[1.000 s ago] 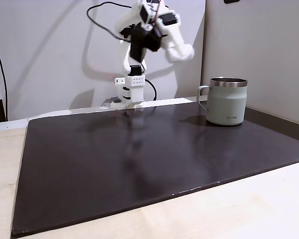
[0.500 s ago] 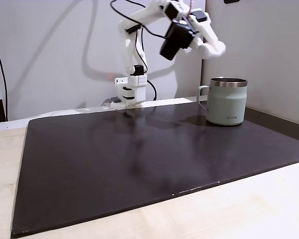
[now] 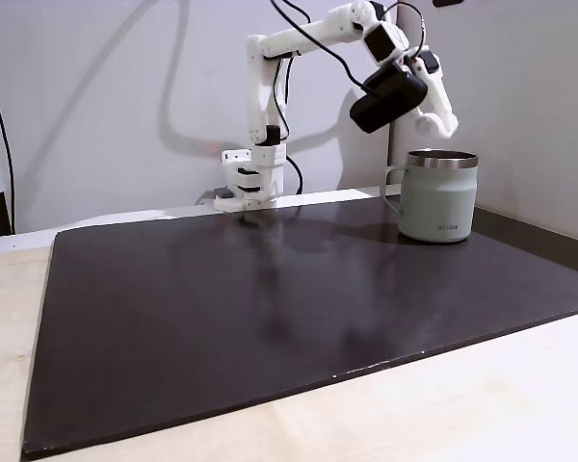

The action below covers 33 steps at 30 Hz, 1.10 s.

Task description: Grasp a gauze and put it in the cup.

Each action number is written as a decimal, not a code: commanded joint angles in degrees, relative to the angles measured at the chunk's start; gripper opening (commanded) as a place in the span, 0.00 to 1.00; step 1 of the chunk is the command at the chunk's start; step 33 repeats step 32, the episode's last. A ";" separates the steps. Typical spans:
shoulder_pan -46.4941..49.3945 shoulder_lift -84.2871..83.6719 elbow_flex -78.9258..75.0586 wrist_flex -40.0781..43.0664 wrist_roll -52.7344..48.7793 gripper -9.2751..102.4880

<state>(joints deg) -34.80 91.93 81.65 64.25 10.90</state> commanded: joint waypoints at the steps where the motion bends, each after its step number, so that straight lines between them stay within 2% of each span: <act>1: -0.35 -0.09 -3.87 0.26 -0.44 0.08; 9: -0.79 -1.23 -3.52 0.26 -0.18 0.10; 15: -2.11 -1.41 -3.60 1.85 -0.18 0.31; 18: -2.46 -1.49 -3.69 2.11 0.09 0.37; 33: -2.37 -1.49 -2.99 2.20 1.41 0.36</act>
